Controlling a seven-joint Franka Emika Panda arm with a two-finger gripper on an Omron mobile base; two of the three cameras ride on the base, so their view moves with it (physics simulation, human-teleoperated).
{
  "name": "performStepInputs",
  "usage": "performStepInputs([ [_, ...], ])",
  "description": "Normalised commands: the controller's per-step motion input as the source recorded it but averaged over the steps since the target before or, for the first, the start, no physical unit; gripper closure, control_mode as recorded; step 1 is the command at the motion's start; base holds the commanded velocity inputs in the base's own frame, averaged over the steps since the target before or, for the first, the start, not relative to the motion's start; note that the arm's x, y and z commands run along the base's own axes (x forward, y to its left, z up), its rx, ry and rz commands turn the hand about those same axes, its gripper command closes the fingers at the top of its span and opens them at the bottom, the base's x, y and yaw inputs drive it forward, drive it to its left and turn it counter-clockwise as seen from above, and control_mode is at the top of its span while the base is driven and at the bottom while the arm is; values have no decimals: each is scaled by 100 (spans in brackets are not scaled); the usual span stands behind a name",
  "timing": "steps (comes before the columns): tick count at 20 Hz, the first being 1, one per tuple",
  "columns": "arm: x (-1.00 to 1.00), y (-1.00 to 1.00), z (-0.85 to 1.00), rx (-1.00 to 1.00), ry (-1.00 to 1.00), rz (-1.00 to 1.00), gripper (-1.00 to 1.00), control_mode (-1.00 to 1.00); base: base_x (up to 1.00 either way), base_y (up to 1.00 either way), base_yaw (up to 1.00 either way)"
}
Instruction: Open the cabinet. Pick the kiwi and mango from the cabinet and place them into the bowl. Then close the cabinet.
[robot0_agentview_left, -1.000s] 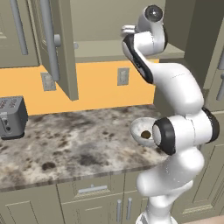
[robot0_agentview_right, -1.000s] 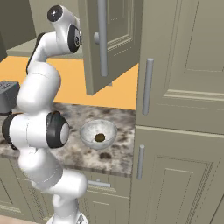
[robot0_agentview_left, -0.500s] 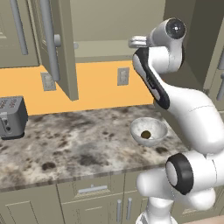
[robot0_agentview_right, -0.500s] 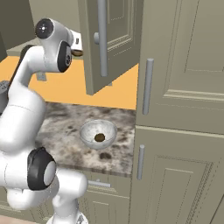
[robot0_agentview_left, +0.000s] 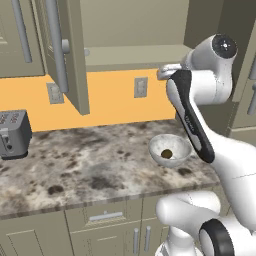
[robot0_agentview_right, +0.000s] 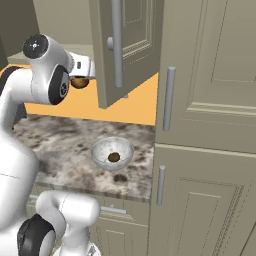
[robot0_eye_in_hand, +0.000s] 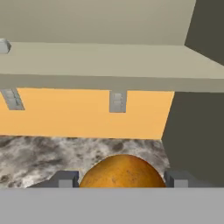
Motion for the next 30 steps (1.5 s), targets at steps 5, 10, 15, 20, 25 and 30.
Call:
performStepInputs([
  [5,-9,29,-75,-16,21,12,100,-100,0,0,0],
  [10,55,10,-100,-16,27,13,100,-100,0,0,0],
  [15,77,-2,-100,-19,31,5,100,-100,0,0,0],
  [20,54,-23,-100,-20,30,3,100,-100,0,0,0],
  [25,35,-54,-69,-5,10,7,100,-100,0,0,0],
  [30,0,-13,-38,0,1,3,100,-100,0,0,0],
])
